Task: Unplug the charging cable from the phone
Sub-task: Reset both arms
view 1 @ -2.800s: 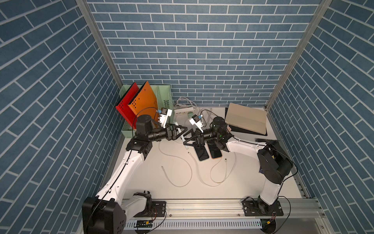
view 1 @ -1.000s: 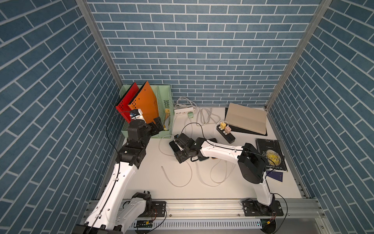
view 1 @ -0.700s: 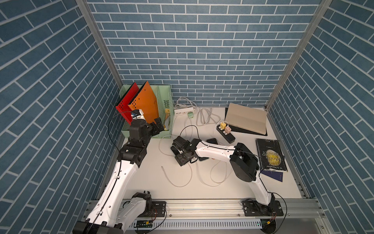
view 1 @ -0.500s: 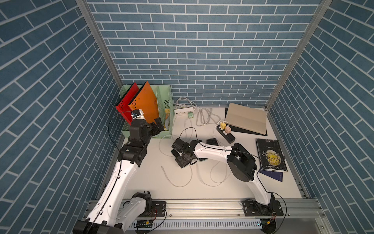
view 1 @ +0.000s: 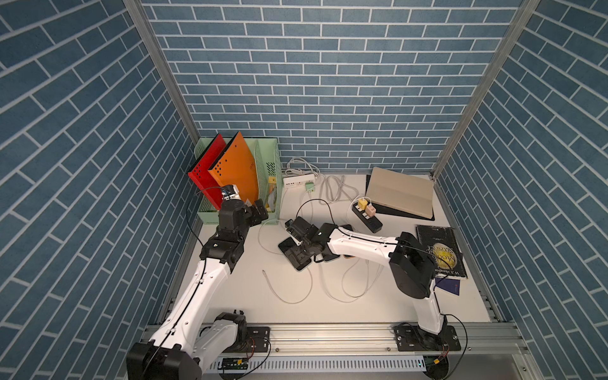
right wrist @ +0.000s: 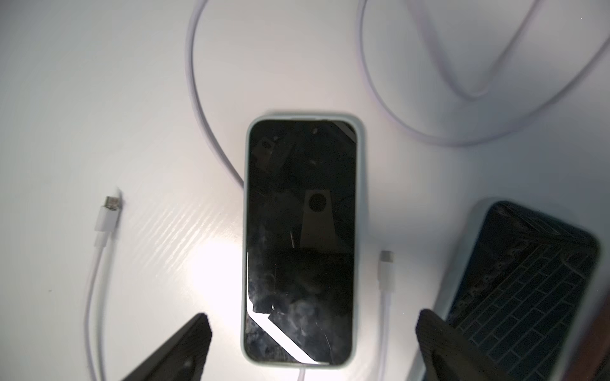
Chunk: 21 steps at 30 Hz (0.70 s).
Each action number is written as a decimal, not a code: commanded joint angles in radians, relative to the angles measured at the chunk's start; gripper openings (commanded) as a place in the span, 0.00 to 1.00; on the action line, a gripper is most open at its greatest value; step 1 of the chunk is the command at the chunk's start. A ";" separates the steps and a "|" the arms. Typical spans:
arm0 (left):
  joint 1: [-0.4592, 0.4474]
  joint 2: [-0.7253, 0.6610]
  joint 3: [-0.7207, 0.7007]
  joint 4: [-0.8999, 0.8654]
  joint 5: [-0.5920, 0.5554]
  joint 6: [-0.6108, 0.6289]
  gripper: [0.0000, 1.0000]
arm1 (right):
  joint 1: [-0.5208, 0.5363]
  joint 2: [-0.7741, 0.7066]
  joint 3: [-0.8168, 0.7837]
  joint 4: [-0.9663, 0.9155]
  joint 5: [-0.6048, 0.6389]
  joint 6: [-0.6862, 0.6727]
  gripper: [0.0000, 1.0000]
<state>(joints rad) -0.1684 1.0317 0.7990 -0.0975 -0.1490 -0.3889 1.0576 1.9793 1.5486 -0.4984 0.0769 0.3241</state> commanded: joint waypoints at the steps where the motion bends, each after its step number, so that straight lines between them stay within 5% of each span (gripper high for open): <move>1: 0.004 0.045 -0.071 0.177 -0.020 0.067 1.00 | -0.099 -0.186 -0.131 0.135 0.031 -0.013 1.00; 13: 0.006 0.259 -0.278 0.580 -0.150 0.211 1.00 | -0.564 -0.643 -0.702 0.561 0.029 -0.190 1.00; 21: 0.035 0.228 -0.459 0.879 -0.215 0.279 1.00 | -0.902 -0.697 -0.976 0.883 -0.026 -0.252 1.00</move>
<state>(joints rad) -0.1490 1.2591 0.3832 0.6090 -0.3183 -0.1478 0.2115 1.3022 0.6186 0.2070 0.0822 0.1303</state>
